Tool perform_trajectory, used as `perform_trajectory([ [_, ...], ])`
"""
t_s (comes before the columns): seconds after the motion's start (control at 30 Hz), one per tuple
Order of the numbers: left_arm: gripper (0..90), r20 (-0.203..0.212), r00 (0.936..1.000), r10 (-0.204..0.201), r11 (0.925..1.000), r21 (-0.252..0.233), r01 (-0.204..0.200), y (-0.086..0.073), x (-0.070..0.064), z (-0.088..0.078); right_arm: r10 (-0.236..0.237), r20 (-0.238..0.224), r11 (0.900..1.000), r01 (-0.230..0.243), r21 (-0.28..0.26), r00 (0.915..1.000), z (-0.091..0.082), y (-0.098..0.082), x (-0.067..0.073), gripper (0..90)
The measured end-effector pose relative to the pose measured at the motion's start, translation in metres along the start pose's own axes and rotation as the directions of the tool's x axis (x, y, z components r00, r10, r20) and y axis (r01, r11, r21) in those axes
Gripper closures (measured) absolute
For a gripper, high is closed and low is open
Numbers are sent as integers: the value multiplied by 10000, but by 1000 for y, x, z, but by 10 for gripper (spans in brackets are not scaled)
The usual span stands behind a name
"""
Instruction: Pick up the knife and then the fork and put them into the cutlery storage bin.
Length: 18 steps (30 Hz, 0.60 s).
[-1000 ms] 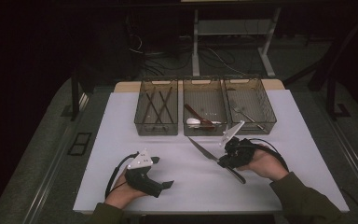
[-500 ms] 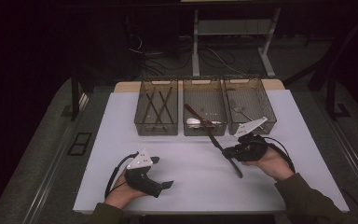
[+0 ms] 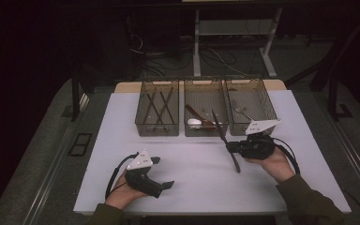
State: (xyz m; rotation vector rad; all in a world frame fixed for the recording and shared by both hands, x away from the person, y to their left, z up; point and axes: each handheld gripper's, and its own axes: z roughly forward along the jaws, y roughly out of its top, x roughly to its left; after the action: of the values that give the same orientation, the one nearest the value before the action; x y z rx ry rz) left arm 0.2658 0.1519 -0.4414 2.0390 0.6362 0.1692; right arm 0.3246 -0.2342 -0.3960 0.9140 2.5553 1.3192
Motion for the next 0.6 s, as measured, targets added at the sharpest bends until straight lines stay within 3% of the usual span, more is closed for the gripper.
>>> perform_trajectory([
  [0.17,0,30,10000,-8,10000,-29,8,0,1,0,78,95,9986,-73,-514,9999,-6,1,-2,800],
  [0.6,0,-142,9999,-57,9998,-196,54,-1,3,0,401,550,9918,-330,-1237,9977,-20,6,-13,799],
])
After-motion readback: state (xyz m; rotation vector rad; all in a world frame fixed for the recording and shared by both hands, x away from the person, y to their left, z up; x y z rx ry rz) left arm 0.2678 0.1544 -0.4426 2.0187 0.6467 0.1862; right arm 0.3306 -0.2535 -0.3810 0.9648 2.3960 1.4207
